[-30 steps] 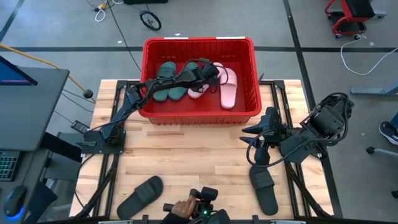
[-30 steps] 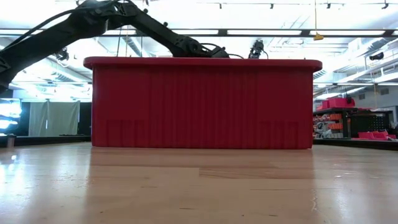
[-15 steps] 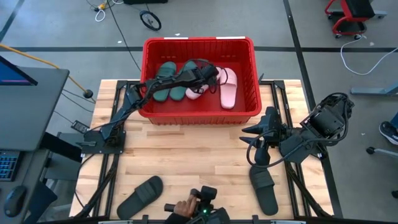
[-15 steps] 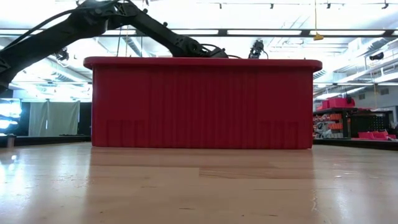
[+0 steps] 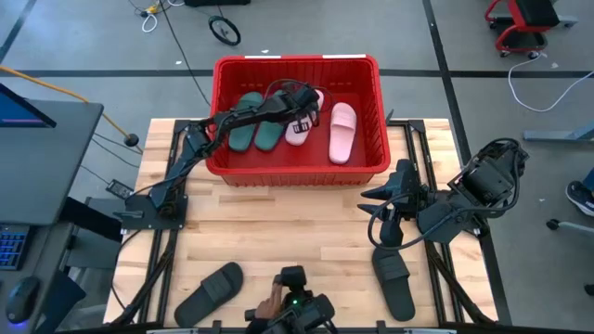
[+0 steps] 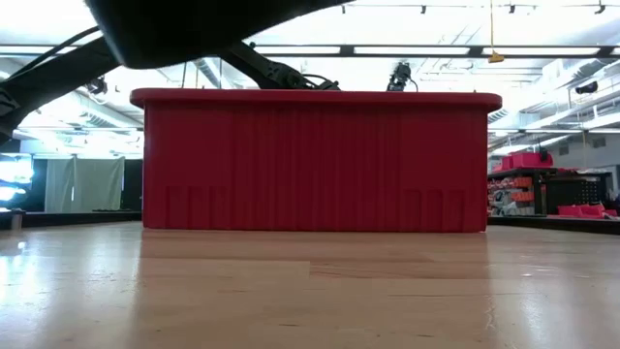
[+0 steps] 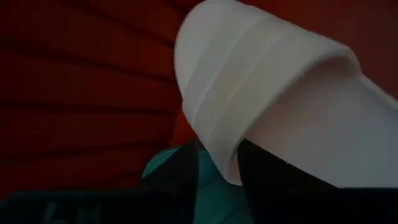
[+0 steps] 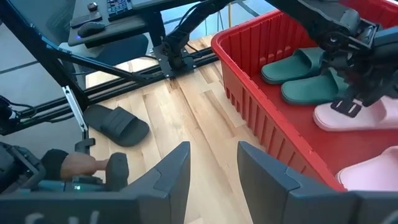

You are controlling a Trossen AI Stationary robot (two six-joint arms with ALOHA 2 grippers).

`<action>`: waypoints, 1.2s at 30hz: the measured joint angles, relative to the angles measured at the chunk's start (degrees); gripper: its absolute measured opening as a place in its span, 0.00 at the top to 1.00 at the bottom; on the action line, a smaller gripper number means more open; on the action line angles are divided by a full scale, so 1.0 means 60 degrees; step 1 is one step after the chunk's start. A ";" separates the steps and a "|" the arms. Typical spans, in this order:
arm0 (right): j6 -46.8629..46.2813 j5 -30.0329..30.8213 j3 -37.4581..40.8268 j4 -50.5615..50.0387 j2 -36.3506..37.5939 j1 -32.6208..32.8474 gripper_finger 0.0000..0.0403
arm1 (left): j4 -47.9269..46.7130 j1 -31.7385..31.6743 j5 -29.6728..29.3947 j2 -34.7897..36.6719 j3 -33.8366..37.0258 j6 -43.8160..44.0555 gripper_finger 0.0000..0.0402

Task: Pick and place slides into bin
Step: Put the pink slipper into the red bin, then put the right black slipper into the red bin

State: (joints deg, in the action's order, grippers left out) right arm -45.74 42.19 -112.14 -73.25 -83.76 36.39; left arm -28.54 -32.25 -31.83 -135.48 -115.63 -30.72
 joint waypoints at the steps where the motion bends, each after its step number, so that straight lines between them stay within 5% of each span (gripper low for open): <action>1: -0.0102 -0.0007 0.0000 -0.0004 -0.0033 0.0001 0.66 | -0.0002 0.0000 -0.0023 0.0000 0.0000 0.0287 0.69; 11: -0.1571 -0.3220 0.1692 -0.0578 -0.0201 0.0258 0.66 | -0.0173 0.0748 -0.0052 0.0082 -0.0007 0.1434 0.53; 16: -0.2847 -0.4830 0.3029 -0.1655 -0.0171 0.0748 0.66 | 0.0025 0.1480 -0.1363 0.0741 -0.0015 0.0758 0.49; 23: -0.2559 -0.6774 0.5851 0.0451 -0.0175 0.2204 0.66 | 0.0078 0.2441 -0.2402 0.2398 -0.0015 0.0955 0.49; 29: -0.3391 -0.7010 0.8183 0.3668 -0.0183 0.3444 0.65 | -0.0155 0.3214 -0.2285 0.3938 -0.0011 0.2647 0.49; 36: -0.3134 -0.6601 0.9068 0.3748 -0.0183 0.3714 0.57 | -0.0520 0.3880 -0.2296 0.5085 -0.0015 0.2876 0.51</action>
State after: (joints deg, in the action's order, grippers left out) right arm -64.54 2.58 -57.73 -50.76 -84.86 58.67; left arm -31.66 -8.97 -45.61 -104.97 -115.72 -13.46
